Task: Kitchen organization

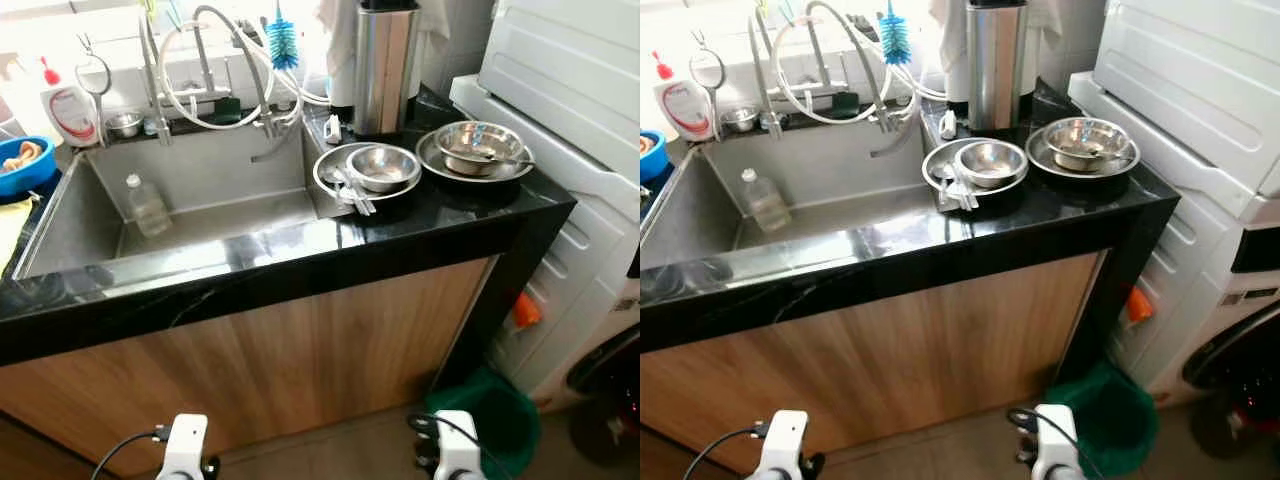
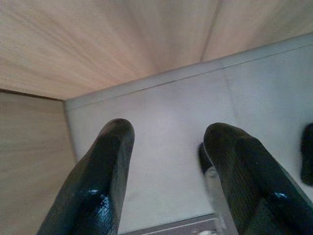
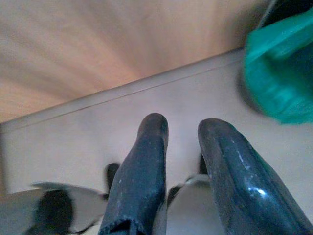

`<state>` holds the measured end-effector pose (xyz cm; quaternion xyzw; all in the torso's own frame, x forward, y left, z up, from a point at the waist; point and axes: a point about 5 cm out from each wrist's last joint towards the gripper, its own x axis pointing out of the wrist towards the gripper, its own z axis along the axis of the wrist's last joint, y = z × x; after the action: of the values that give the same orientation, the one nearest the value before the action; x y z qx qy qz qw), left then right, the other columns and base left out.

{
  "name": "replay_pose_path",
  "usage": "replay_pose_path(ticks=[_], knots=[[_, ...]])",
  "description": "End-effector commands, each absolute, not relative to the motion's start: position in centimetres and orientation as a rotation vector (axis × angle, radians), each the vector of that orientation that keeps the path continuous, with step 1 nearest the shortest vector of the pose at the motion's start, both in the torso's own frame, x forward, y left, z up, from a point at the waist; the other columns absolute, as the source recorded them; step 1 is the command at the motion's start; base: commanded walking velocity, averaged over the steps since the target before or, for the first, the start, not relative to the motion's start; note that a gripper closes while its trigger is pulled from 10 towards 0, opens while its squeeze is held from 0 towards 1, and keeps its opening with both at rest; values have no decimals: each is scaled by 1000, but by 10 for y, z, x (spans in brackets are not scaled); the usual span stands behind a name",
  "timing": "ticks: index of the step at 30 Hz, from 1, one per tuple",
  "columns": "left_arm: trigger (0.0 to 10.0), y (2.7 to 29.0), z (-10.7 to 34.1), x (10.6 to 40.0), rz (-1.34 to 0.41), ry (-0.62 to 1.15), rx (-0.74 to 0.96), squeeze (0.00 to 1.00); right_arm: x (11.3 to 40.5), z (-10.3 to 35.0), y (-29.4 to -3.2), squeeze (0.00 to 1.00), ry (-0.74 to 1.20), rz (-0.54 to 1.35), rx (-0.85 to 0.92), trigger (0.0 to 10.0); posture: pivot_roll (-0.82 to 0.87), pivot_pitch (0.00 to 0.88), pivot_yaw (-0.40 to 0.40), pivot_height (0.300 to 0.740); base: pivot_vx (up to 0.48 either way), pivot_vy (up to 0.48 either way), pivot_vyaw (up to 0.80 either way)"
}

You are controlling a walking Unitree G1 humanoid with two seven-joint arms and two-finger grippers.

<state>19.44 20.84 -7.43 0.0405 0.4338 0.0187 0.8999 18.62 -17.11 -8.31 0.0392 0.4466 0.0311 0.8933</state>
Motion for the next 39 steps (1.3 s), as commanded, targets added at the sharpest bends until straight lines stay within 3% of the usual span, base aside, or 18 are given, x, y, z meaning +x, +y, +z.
replay_pose_path(ticks=[1, 16, 35, 39], knots=[[10000, 206, -73, 197, 31, 899, 84, 0, 185, -83, -180, 0, 924, 44, 76, 10000, -139, 0, 89, 740, 0, 480, 0], [10000, 201, -72, 200, 5, 885, 92, 0, 186, -82, -177, 0, 910, 62, 76, 10000, -140, 0, 94, 740, 0, 84, 0], [10000, 202, -74, 196, 12, 897, 87, 0, 188, -81, -176, 0, 894, 54, 79, 10000, -151, 0, 98, 740, 0, 0, 792], [10000, 202, -74, 197, -1, 899, 100, 0, 188, -81, -176, 0, 894, 38, 102, 10000, -155, 0, 101, 740, 0, 0, 0]])
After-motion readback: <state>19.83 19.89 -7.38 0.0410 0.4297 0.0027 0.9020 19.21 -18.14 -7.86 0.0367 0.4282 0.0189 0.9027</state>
